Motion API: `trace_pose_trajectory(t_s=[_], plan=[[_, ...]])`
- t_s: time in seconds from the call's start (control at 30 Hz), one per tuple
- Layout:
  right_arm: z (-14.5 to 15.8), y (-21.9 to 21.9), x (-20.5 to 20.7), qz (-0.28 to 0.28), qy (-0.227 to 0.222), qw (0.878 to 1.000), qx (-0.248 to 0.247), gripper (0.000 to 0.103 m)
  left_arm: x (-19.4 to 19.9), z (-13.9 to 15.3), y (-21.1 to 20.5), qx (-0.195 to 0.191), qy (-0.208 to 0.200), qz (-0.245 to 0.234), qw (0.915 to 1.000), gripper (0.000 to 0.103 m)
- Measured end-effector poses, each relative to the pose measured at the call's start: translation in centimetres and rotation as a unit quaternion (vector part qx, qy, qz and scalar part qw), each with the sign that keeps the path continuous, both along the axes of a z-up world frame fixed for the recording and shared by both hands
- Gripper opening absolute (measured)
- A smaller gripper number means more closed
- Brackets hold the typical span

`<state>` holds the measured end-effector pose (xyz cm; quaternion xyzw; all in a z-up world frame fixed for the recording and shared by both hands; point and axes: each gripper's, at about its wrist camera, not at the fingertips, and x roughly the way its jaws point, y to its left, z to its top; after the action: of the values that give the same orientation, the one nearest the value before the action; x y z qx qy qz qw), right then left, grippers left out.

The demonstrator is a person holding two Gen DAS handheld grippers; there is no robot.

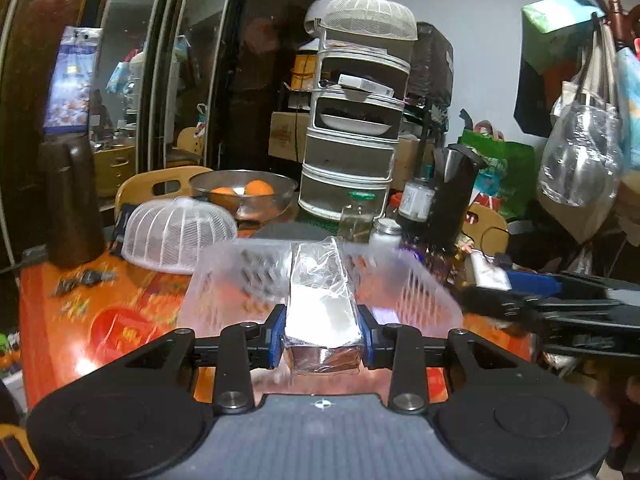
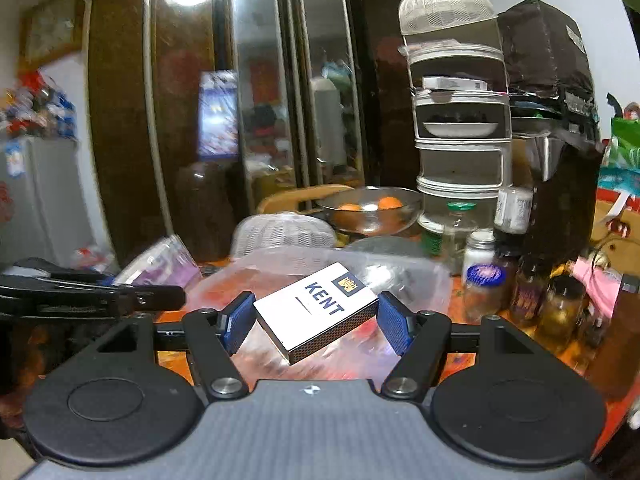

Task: Organize objects
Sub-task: 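Carry the foil box and KENT box over the basket with both tools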

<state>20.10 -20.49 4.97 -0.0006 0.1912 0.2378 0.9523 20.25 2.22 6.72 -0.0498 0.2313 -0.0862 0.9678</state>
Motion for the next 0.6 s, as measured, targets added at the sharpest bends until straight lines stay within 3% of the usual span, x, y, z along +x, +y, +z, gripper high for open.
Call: trace_pose_trajectory(t_s=[0.17,0.3,0.6], plan=[[0.1,1.3,6.9,-0.022,0.051,0.998,-0.032,0.069,6.6,1.1,-0.4,-0.003,0.04,0.003,0.9992,0.039],[-1.7,2.1,10.0,-0.024,0.087,0.994,-0.054,0.069,10.9,-0.9,-0.4,-0.006,0.088,0.01,0.996,0.039],[-4.6,3.6,12.7,-0.013,0.134,0.986,-0.093,0.069,14.4,-4.6,0.4,-0.021,0.141,0.018,0.9897,0.039]])
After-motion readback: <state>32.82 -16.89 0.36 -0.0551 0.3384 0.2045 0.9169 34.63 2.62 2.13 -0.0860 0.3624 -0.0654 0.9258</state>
